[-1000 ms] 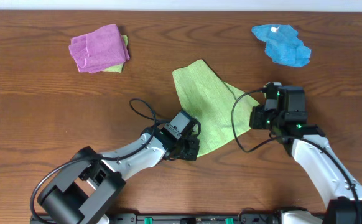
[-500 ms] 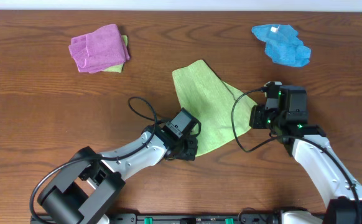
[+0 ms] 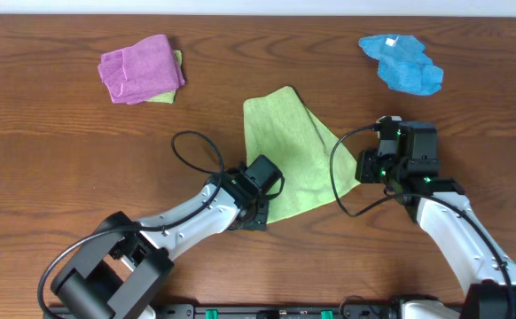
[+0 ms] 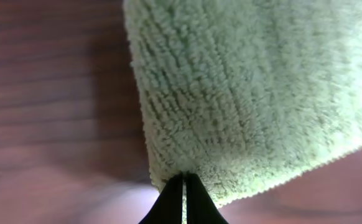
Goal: Fold the cloth
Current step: 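Grasp the cloth's left edge with the left gripper and smooth it flat, then position both grippers at the near corners of the green cloth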
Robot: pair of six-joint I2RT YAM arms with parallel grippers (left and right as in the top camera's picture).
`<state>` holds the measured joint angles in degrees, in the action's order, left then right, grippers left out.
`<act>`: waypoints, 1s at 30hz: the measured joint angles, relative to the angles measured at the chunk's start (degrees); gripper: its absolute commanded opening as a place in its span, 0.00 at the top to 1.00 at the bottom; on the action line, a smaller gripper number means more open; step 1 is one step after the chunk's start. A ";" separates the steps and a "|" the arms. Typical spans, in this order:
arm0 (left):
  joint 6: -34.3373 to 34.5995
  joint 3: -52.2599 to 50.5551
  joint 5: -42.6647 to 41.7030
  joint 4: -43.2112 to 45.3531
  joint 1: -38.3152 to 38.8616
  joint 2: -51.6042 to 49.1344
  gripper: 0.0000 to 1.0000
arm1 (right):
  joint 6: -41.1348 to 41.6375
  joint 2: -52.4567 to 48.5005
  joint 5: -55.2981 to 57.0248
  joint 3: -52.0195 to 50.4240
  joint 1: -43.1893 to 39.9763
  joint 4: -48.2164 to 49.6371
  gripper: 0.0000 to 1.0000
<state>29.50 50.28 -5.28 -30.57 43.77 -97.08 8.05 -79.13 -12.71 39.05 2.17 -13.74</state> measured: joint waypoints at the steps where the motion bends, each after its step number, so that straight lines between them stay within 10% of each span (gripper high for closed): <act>1: 0.00 0.20 1.46 -0.98 -0.02 0.00 0.94 | 0.00 0.00 0.00 0.00 -0.02 0.02 0.98; 17: -2.64 8.92 21.14 -14.12 -0.15 -1.20 0.94 | -0.02 0.00 -0.22 0.00 -0.02 0.11 0.98; 30: -1.29 13.20 21.27 -15.61 -3.58 -1.20 0.94 | 0.00 0.00 -0.42 0.00 -0.02 -0.42 0.98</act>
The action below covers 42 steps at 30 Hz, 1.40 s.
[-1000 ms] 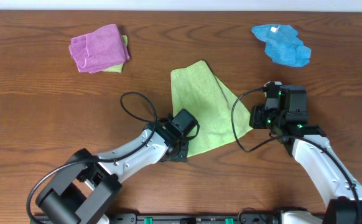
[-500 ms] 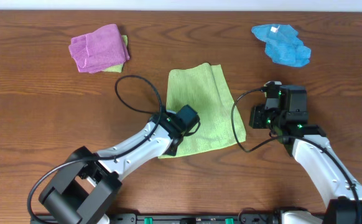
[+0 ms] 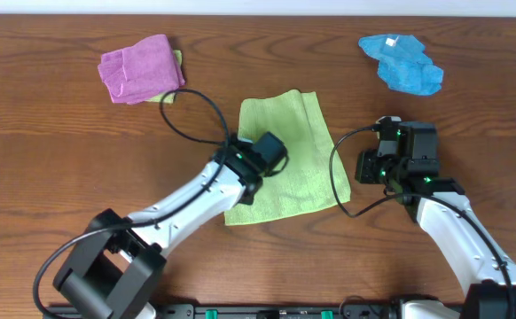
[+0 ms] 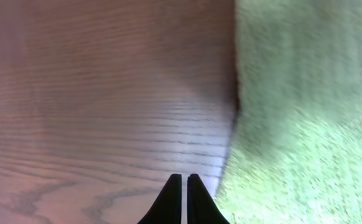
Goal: Fold the cloth
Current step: 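Position both grippers at the near corners of the green cloth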
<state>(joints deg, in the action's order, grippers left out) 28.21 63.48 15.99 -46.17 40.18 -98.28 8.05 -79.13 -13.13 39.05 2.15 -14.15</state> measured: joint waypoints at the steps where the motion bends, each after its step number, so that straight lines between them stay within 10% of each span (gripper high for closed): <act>1: 0.28 0.00 -0.76 0.02 -1.38 0.00 0.94 | -0.02 0.00 -0.04 0.00 0.00 -0.15 0.99; 42: 1.86 -10.58 -34.75 14.51 -16.90 0.00 0.94 | -2.64 -11.52 -17.38 0.15 -12.81 -1.64 0.98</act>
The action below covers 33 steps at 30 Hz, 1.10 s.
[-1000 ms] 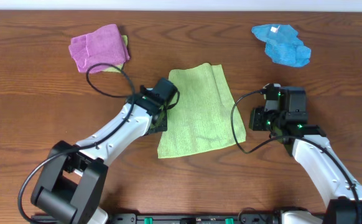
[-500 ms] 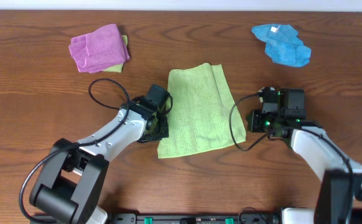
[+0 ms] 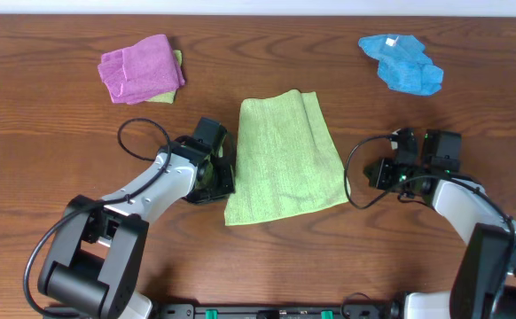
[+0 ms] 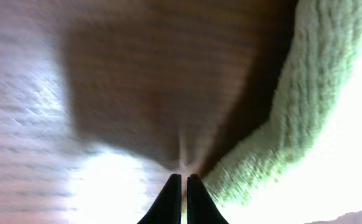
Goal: Fold the cloth
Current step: 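Position both grippers at the near corners of the green cloth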
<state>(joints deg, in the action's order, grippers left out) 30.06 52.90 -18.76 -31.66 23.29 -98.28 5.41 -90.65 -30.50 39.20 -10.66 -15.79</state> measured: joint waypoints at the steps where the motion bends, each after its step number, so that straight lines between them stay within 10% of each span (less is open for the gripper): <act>1: 0.35 0.00 -0.83 -0.37 0.00 0.00 0.94 | 0.00 0.00 -0.26 0.00 0.00 -0.24 0.98; 33: -0.28 -14.43 -20.96 13.00 -6.80 5.92 0.94 | -4.63 -0.48 -20.41 -9.75 -8.35 6.29 0.99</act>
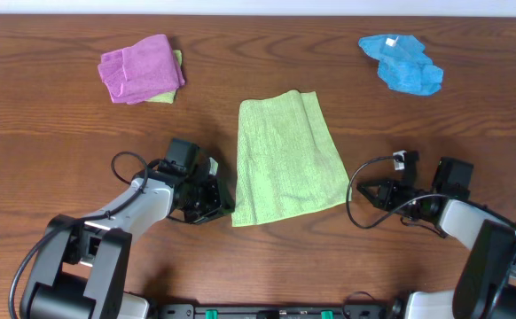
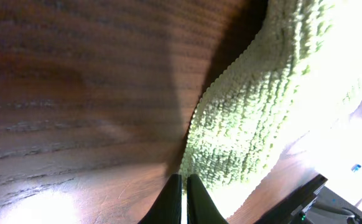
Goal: Fold the cloth
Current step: 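Position both grippers at the near corners of the green cloth, then grasp the near corners with both grippers and lift them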
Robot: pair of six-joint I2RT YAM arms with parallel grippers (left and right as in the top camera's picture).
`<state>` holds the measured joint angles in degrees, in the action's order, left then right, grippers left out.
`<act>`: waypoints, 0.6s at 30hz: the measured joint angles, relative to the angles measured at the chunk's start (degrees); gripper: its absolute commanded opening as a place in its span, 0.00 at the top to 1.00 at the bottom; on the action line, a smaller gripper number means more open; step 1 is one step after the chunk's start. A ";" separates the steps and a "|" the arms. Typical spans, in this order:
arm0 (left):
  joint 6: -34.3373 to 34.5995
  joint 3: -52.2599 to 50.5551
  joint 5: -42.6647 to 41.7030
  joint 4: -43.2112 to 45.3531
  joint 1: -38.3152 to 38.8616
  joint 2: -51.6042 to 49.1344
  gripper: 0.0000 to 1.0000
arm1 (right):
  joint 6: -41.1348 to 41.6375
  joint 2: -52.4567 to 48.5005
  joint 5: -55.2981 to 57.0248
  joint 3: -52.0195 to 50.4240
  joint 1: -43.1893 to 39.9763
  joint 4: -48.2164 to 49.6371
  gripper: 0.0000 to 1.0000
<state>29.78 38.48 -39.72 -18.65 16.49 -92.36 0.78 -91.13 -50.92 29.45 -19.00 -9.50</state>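
Note:
The green cloth (image 1: 285, 159) lies folded in a tall, slightly skewed rectangle at the table's middle. My left gripper (image 1: 225, 206) sits low on the wood at the cloth's lower left corner. In the left wrist view its fingers (image 2: 183, 179) are shut, tips right against the cloth's fuzzy edge (image 2: 255, 112); no fabric shows between them. My right gripper (image 1: 367, 191) points left, just off the cloth's lower right corner and apart from it. Whether it is open or shut does not show from above.
A pink cloth (image 1: 140, 68) lies on a yellow-green one (image 1: 168, 96) at the back left. A crumpled blue cloth (image 1: 402, 62) lies at the back right. Black cables loop beside both wrists.
My left gripper has moved down along the cloth's left side to its lower left corner. The corner sits slightly further right. The right arm has drawn lower and further right.
My left gripper was first shut on the cloth's near corner, with the cloth in a rough triangle. Then the cloth lay as a folded rectangle and the gripper was shut and empty over its left side. Later it was on the wood left of the cloth, now at the corner.

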 measured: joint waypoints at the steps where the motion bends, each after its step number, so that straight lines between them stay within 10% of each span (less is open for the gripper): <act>1: 0.02 -0.17 0.00 0.11 0.00 0.00 0.94 | -0.24 0.00 -0.68 -0.02 0.00 -0.02 0.99; 11: 1.53 -3.74 -1.79 5.11 0.00 0.00 0.94 | -2.80 -0.24 -2.99 -3.85 -0.02 1.16 0.95; 18: 1.68 -4.04 -2.47 5.73 0.00 0.00 0.78 | -3.45 -0.44 -1.38 -4.07 -0.07 3.02 0.49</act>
<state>31.46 34.44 -42.19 -12.93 16.49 -92.36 -2.68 -91.57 -52.29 25.39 -19.07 -6.48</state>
